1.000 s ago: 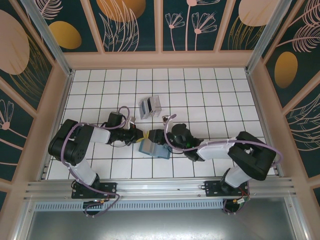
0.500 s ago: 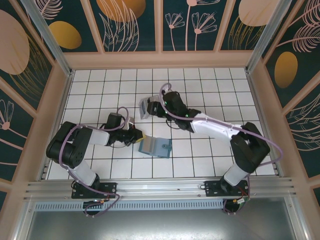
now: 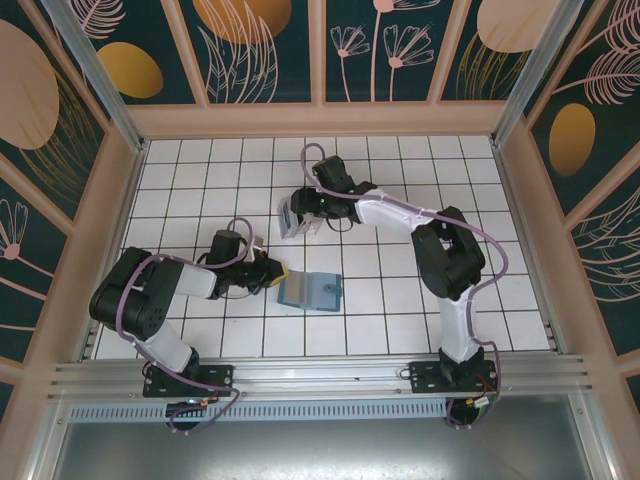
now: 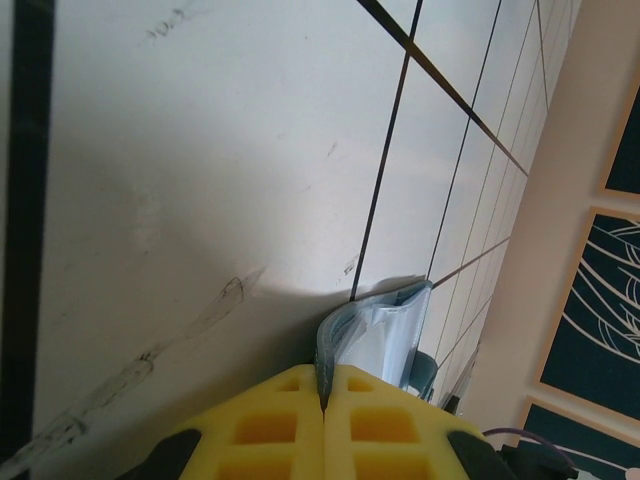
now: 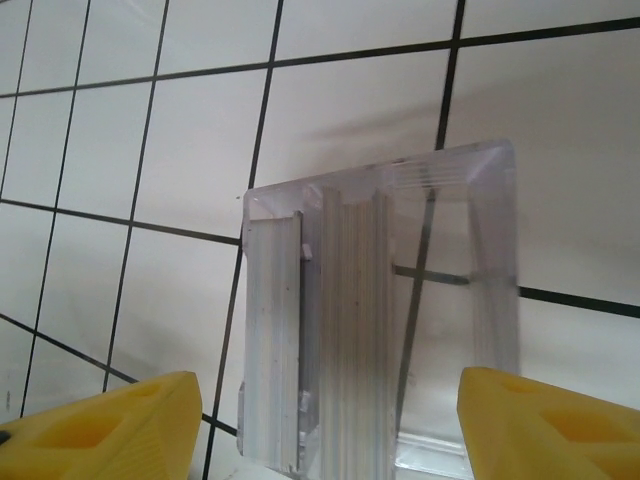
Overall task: Put the credit cards into the card holder
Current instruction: Move the storage box to the center of the table.
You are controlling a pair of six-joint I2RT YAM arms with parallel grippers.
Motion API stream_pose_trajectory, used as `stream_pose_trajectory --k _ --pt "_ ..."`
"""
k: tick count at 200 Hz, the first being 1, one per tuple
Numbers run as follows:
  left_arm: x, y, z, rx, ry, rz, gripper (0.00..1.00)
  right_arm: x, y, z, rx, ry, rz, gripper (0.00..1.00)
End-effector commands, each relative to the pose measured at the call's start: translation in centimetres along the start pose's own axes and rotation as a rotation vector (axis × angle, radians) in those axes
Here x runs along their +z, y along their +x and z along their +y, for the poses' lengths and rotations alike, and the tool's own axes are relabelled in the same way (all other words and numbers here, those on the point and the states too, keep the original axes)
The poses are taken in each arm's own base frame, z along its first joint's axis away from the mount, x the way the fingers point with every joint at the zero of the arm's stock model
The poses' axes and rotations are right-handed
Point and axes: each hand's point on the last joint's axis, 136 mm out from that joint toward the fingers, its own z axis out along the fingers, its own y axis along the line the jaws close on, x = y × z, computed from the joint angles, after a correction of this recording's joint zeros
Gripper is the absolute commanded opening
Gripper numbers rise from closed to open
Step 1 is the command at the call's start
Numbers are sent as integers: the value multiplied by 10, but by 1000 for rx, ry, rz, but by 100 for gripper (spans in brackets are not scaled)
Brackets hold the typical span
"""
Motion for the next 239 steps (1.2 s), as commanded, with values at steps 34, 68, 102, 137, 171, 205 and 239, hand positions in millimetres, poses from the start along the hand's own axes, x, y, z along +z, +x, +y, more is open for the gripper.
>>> stream_pose_trajectory --k 34,68,102,137,171,205,239 --pt "-1 -2 0 -2 4 -24 1 15 8 11 -13 -55 77 70" --pt "0 -1 1 -1 3 -20 1 23 12 10 -2 -60 97 69" --pt "0 -2 -2 3 6 -19 1 24 12 16 -15 -52 122 69" --pt "1 -3 0 3 2 -20 1 18 4 8 -9 103 85 67" --pt "2 -2 3 -4 -2 -17 1 24 4 13 -11 170 82 66" --pt "2 -2 3 -6 -1 -18 0 36 15 15 7 153 114 66" --pt "2 -1 3 -3 0 -13 1 36 13 22 8 138 103 67"
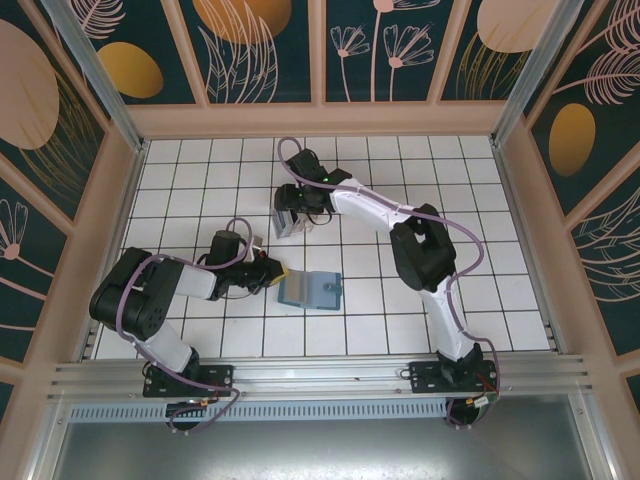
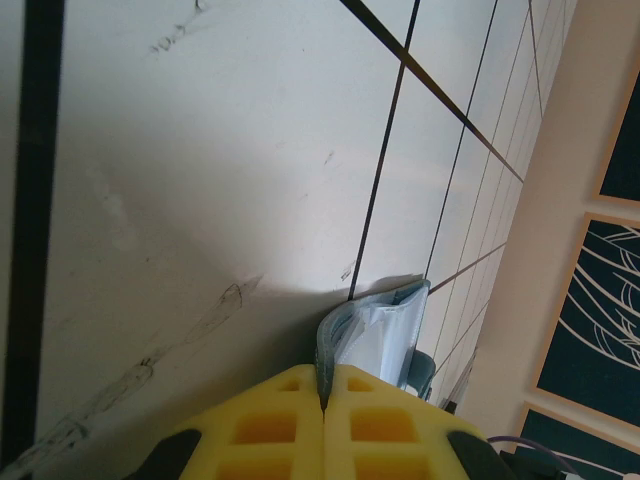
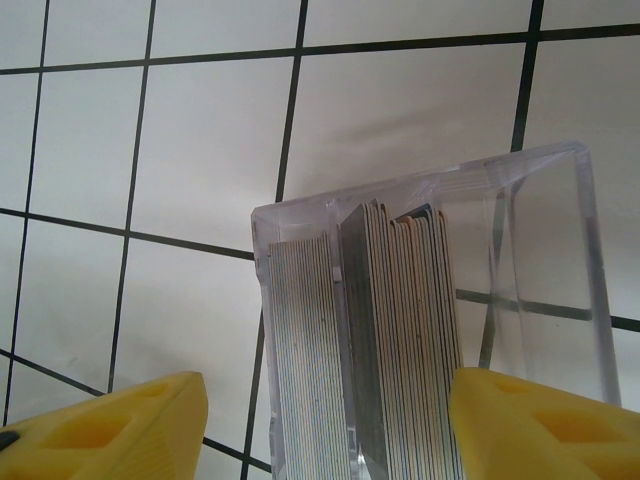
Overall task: Put the credit cards into the card holder
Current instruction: Move the storage box to the center of the table.
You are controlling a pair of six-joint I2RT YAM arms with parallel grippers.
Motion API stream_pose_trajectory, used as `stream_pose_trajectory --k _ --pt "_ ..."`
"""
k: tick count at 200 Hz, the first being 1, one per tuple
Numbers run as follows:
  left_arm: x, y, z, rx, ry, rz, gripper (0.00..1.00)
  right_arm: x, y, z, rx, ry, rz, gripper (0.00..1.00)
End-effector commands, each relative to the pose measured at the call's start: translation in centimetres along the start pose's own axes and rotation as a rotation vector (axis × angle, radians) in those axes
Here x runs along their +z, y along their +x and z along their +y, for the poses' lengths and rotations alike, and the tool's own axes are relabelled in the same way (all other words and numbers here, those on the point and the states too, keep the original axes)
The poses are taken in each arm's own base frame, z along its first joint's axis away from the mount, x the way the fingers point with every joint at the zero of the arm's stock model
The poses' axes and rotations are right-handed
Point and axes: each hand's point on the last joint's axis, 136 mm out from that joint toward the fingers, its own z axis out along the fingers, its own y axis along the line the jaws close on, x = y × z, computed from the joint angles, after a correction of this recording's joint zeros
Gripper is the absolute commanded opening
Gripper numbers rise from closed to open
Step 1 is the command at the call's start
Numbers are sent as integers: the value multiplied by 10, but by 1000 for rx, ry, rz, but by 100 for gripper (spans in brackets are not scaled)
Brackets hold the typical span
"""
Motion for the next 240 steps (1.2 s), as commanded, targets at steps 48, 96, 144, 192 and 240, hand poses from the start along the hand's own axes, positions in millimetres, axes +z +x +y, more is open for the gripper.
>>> stream_pose_trajectory --k 48,96,144,192,240 --pt "4 1 5 -4 -8 6 1 -6 -5 7 -30 34 -20 67" --pt "6 1 4 -12 -3 24 1 -9 -18 2 -47 93 -57 67" --pt "5 -1 0 4 -5 21 1 14 5 -9 -47 132 5 68" --pt "5 0 3 -4 -6 20 1 23 19 -8 -49 122 54 68" --pt "6 0 3 -4 -8 22 1 10 18 20 -51 17 54 65"
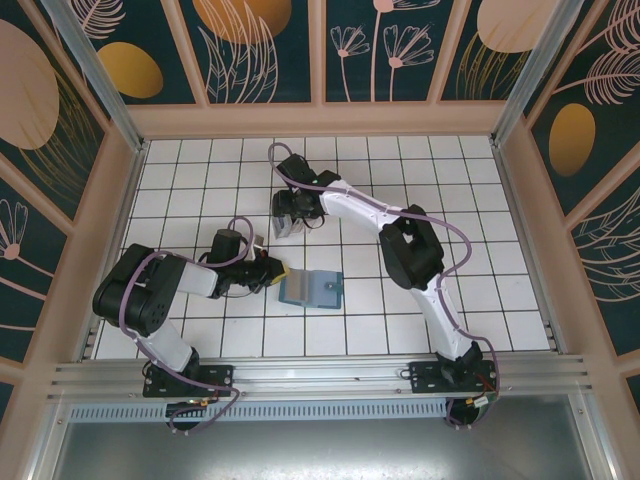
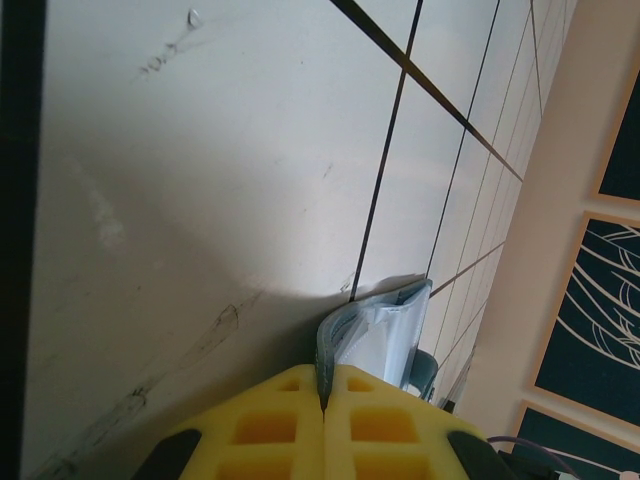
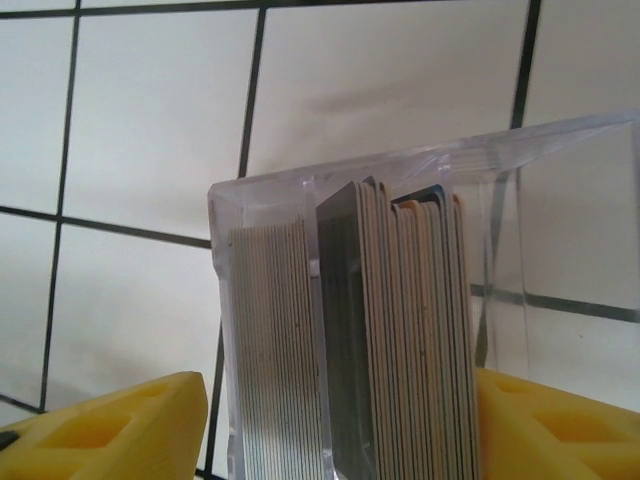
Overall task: Put the credit cards into the card holder
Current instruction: Move the storage box to the center of the table.
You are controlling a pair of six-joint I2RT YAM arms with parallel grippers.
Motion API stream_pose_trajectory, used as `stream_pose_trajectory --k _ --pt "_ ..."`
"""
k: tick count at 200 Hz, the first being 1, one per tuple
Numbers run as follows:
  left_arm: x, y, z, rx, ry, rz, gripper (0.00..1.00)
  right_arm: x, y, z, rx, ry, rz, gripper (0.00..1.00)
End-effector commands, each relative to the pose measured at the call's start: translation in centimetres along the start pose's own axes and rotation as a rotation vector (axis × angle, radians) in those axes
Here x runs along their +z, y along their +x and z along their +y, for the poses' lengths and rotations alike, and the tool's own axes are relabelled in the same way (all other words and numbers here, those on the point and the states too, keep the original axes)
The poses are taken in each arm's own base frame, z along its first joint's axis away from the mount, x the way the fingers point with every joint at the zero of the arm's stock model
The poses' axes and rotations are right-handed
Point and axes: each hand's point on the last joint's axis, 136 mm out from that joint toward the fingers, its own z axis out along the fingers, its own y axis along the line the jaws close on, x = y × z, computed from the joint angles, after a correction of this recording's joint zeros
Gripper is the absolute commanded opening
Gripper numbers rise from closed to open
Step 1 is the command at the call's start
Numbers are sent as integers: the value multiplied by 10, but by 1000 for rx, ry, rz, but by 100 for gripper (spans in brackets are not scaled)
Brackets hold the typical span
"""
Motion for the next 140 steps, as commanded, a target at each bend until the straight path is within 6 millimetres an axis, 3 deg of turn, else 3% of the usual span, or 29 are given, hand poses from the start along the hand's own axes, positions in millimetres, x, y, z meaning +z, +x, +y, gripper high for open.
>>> stream_pose_trajectory --k 1,140 --pt "2 2 4 -1 -10 11 1 -10 4 22 -10 -70 11 65" --pt "1 10 16 -18 -40 25 0 -41 -11 36 -7 -162 -94 52"
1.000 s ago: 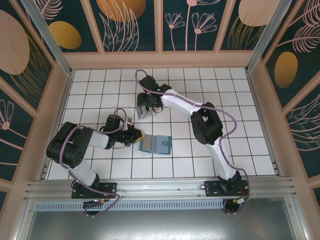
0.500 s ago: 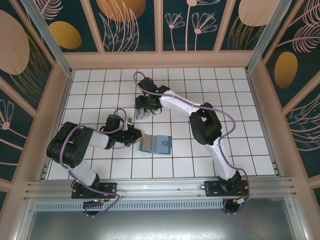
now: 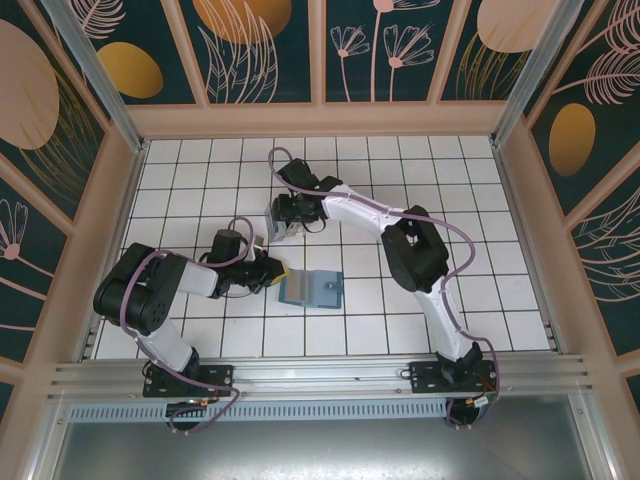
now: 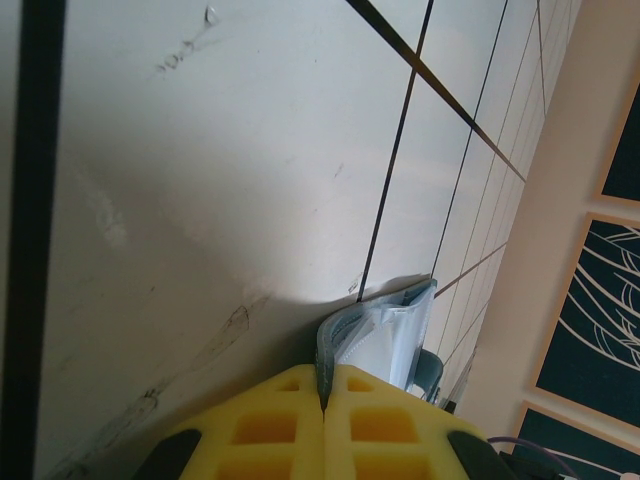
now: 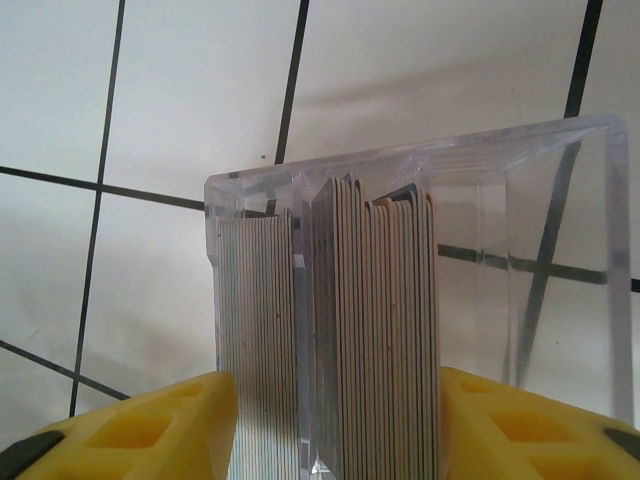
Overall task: Put the credit cards into the card holder
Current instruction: Move the storage box to the center of the table.
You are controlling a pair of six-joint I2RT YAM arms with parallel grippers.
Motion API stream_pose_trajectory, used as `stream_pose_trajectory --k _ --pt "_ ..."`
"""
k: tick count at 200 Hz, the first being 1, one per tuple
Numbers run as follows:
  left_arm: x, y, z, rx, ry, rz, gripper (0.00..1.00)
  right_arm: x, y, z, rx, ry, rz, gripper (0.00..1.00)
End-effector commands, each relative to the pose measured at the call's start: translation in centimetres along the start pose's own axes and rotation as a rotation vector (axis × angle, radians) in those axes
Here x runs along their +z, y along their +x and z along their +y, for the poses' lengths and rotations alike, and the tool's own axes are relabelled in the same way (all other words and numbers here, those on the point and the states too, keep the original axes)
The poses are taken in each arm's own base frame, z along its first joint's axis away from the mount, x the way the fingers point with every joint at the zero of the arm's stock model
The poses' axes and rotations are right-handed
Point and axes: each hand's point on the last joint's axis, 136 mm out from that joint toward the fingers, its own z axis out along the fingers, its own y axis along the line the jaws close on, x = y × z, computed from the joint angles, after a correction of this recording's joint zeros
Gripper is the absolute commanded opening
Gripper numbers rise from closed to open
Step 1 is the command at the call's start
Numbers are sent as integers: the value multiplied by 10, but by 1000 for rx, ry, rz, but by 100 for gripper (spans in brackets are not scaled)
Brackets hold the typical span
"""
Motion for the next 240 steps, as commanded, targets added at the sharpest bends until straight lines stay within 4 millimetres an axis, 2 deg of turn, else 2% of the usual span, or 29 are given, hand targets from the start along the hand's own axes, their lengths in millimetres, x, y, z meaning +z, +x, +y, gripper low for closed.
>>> stream_pose_trajectory --k 1,52,129,174,217,240 --pt "1 9 14 -12 -35 22 0 -35 -21 29 -1 -92 -91 52" --pt "-1 13 17 -14 -41 25 0 -52 -21 29 29 -130 -178 50" --pt "-1 12 16 -15 -39 25 0 -64 -22 30 33 -167 -228 46" --pt "-1 12 17 -16 -40 26 0 -66 -23 27 -1 -146 -265 46" --pt "0 12 15 -13 -35 28 0 -53 -21 20 -30 -136 -255 51" --pt "-2 14 18 -6 -41 25 0 -54 -25 20 -27 -156 -250 56"
